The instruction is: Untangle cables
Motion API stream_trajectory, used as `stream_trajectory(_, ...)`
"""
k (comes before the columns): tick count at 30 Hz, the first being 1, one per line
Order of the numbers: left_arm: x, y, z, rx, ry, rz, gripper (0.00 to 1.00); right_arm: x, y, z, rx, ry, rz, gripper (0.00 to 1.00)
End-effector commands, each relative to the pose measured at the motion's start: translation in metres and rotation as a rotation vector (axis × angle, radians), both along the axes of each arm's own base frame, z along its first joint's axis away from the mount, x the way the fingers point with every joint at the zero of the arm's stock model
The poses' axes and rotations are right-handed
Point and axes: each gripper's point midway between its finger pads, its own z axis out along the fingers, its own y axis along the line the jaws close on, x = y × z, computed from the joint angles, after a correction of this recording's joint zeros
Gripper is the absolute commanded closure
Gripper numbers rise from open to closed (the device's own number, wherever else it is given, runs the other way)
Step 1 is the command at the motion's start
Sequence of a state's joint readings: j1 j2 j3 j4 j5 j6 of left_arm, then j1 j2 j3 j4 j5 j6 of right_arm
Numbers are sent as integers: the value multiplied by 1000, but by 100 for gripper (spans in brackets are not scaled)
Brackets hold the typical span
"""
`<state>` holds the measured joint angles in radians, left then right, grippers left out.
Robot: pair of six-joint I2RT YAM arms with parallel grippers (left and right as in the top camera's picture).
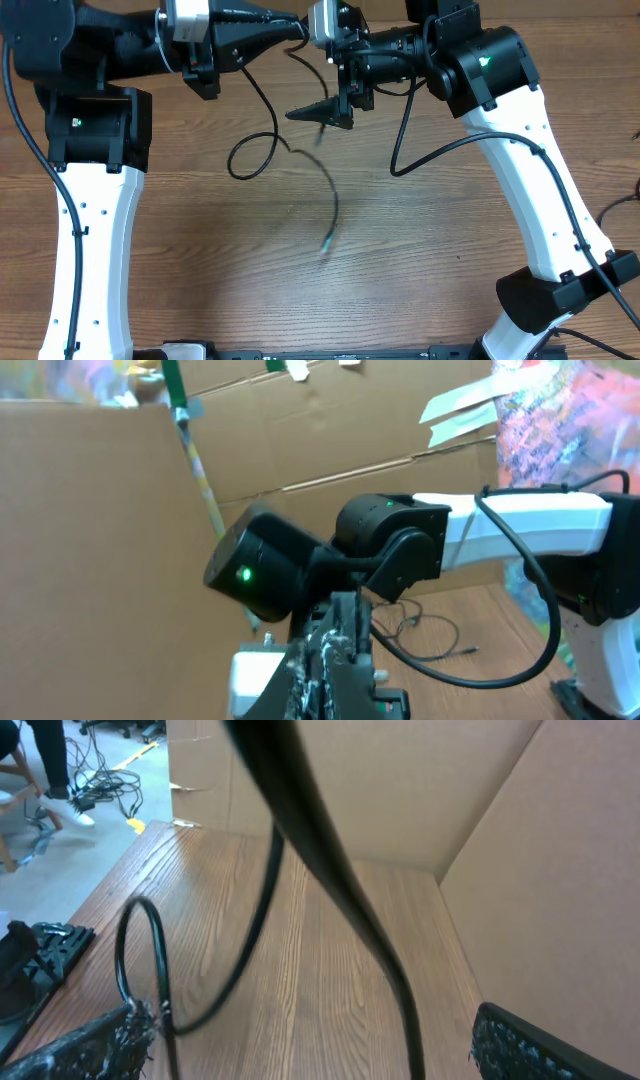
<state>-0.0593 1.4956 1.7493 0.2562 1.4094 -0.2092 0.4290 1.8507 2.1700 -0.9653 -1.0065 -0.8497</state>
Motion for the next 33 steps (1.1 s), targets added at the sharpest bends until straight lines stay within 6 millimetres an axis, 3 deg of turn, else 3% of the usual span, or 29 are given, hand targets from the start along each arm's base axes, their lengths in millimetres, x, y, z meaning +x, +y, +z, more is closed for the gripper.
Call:
stream_trajectory(1, -7, 0, 16, -31, 16, 4, 96, 4, 2, -5, -8, 14, -10, 0)
stream_trajectory(5, -8, 2, 32, -80, -32, 36, 96, 5, 3, -5, -5, 10, -10, 0)
stream_trajectory(19, 0, 1, 45, -148, -41, 93, 96, 14, 17, -27, 30, 75, 77, 0)
stream_trajectory(25, 4, -1, 42, -145, -39, 91, 96, 6, 26, -29, 137, 118, 244, 0)
stream_trajectory(33, 16, -2, 32, -133, -3, 99, 96, -6, 27, -25, 171, 185, 311, 0)
